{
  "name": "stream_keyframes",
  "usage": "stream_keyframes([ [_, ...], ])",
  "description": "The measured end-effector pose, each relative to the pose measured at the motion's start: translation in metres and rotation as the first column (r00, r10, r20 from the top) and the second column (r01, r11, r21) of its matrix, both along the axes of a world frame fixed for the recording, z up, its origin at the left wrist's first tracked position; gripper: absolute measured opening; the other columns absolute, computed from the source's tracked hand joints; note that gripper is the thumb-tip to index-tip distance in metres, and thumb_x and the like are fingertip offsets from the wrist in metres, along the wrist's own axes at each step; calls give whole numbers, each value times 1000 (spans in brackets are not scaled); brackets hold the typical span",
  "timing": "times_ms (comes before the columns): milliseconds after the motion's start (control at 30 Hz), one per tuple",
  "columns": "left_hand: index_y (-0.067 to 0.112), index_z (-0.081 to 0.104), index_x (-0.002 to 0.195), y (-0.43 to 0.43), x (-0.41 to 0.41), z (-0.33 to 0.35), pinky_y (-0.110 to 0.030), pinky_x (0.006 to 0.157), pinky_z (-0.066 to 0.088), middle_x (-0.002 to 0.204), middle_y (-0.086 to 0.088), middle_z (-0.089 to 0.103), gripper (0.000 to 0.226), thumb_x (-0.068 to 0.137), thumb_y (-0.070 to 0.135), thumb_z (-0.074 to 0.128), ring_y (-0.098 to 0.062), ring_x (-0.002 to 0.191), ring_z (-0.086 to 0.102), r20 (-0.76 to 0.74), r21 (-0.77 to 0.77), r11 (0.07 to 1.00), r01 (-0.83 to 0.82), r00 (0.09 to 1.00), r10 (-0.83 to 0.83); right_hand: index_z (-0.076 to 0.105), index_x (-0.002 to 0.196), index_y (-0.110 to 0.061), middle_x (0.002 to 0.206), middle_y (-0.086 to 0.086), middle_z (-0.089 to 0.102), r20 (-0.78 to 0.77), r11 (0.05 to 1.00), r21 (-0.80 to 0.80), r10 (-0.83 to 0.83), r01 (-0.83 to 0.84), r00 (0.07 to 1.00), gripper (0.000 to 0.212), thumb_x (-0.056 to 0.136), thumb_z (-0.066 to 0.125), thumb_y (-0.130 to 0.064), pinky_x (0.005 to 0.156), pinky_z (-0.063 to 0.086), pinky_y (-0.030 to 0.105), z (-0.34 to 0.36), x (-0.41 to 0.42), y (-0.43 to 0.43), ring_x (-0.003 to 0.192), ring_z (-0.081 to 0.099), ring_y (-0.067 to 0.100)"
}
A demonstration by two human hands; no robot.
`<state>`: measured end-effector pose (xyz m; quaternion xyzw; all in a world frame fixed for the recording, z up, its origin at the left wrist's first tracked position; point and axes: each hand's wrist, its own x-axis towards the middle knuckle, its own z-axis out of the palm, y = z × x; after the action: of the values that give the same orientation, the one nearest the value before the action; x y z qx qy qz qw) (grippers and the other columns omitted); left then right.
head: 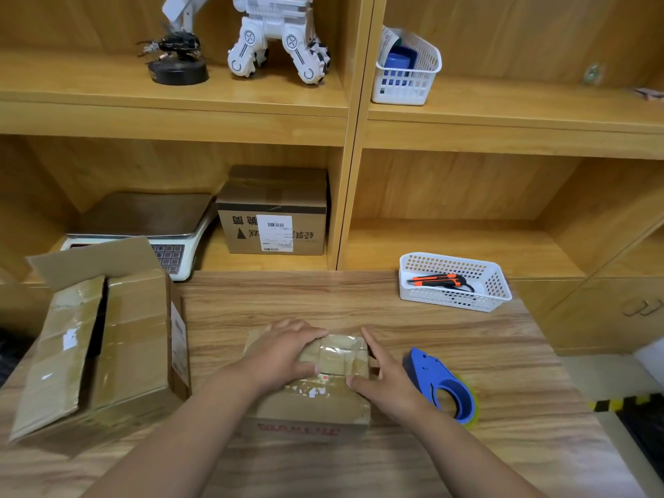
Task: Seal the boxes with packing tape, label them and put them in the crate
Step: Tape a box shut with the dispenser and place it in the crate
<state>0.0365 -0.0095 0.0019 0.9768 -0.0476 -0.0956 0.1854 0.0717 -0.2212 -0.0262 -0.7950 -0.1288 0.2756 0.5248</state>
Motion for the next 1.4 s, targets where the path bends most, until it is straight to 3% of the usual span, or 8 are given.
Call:
stream_keyframes([
  [167, 33, 19, 148, -1, -5, -4, -27, 106, 13, 147, 7, 30, 77, 83, 56, 55, -12, 137, 19, 50, 187, 979, 80, 995, -91, 14, 151, -21, 152, -9, 23, 259, 963, -265, 113, -42, 959, 90, 81, 71, -26, 109, 14, 15, -1, 2, 5, 137, 18, 3],
  [400, 22, 13, 150, -7, -11, -7, -30, 115, 8, 157, 0, 16, 65, 95, 54, 27, -16, 144, 14, 114, 290, 952, 95, 984, -133, 23, 149, -20, 150, -8, 26, 461, 952, -304, 129, 20, 878, 86, 79, 71, -32, 110, 14, 15, 1, 4, 7, 138, 20, 6],
  [600, 25, 42, 139, -7, -8, 0, -28, 103, 37, 144, 5, 45, 77, 85, 57, -1, -13, 131, 43, 235, 288, 956, 65, 963, -136, 71, 106, -28, 104, -13, 69, 746, 907, -404, 253, 118, 616, 39, 67, 68, -31, 85, 45, 29, 13, 10, 18, 98, 63, 12],
  [767, 24, 59, 117, -11, 2, 1, -29, 79, 49, 113, 4, 65, 38, 90, 46, 45, -20, 102, 62, 216, 268, 961, 69, 968, -130, 72, 66, -35, 61, -17, 67, 788, 864, -463, 301, 196, 538, 21, 47, 77, -27, 57, 48, 16, 21, 19, 30, 54, 61, 4],
  [833, 25, 66, 81, -15, 7, 7, -22, 52, 43, 75, 6, 67, 18, 67, 35, 72, -16, 68, 65, 190, 283, 958, 31, 978, -88, 69, 57, -35, 53, -16, 63, 787, 841, -499, 339, 209, 516, 14, 47, 79, -33, 54, 43, 12, 26, 22, 32, 45, 55, 3],
  [933, 23, 55, 48, -14, 16, 0, -14, 35, 22, 44, 9, 51, 36, 25, 24, 82, -10, 34, 48, 211, 319, 946, -55, 977, -15, 65, 46, -34, 42, -14, 55, 772, 810, -539, 366, 231, 519, 23, 43, 87, -38, 51, 31, 11, 33, 24, 35, 39, 49, 6],
  [1200, 25, 58, 51, -13, 18, -7, -13, 32, 27, 45, 8, 53, 40, 20, 21, 84, -11, 36, 49, 203, 266, 963, -41, 979, -15, 51, 42, -23, 43, -9, 47, 760, 744, -621, 494, 247, 423, 32, 24, 72, -7, 64, 26, 24, 31, 26, 52, 43, 47, 12],
  [1400, 25, 57, 51, -14, 17, -9, -14, 35, 26, 46, 9, 52, 45, 18, 18, 86, -11, 34, 48, 220, 274, 961, -32, 975, -30, 47, 43, -21, 42, -8, 43, 822, 846, -509, 424, 158, 381, 31, 29, 60, 4, 78, 34, 26, 28, 29, 48, 41, 41, 12],
])
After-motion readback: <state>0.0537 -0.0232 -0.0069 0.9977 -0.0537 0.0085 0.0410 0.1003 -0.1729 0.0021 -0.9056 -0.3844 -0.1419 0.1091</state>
